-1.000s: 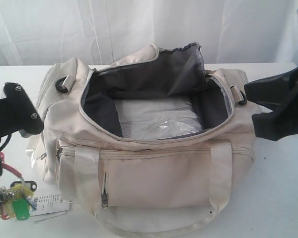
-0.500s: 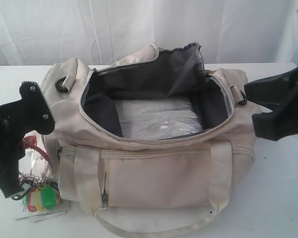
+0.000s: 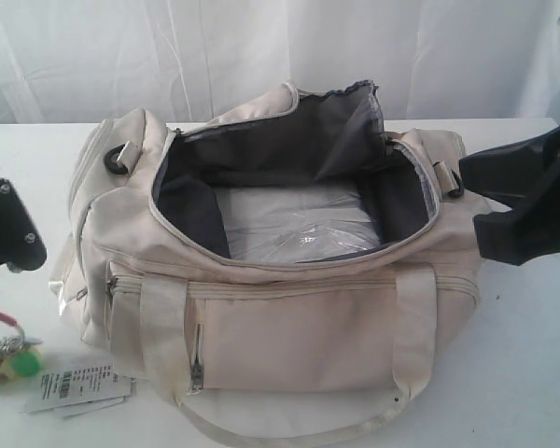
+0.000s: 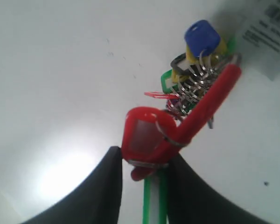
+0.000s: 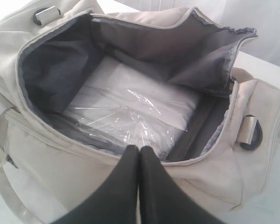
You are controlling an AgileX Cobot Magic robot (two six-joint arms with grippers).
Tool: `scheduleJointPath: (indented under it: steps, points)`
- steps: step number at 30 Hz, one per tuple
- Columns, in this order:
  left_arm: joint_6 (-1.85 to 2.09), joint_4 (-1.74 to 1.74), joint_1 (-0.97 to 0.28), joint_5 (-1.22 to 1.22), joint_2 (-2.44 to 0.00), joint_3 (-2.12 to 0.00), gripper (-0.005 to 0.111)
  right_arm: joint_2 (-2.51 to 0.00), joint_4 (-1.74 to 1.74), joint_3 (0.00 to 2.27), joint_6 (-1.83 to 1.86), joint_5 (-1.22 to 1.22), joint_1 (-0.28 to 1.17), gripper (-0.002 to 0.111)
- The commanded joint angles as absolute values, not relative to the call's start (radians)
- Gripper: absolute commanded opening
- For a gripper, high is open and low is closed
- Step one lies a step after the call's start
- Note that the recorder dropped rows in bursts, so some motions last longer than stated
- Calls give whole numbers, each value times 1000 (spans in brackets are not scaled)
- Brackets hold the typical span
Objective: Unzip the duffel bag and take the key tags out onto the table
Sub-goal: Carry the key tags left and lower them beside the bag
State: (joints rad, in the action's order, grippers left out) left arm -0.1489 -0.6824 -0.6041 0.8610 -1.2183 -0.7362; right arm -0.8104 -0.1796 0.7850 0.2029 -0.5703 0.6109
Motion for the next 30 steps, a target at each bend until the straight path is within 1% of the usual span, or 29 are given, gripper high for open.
scheduleJointPath:
  steps: [1,5,11,15,23,28,30]
  points:
    - [-139,-585,-599,990,-1210,-730,0,-808,-184,780,204,-567,610,0]
    - [16,-526,-599,932,-1210,-730,0,-808,-186,780,202,-567,610,0]
    - [164,-482,-599,647,-1215,-730,0,-808,-186,780,202,-567,610,0]
    - [184,-521,-599,536,-1241,-730,0,-808,-185,780,202,-569,610,0]
    - [184,-548,-599,542,-1313,-730,0,-808,-185,780,200,-572,610,0]
    - [184,-642,-599,547,-1340,-730,0,-808,-185,780,200,-574,610,0]
    - [184,-685,-599,547,-1354,-730,2,-808,-185,780,200,-574,610,0]
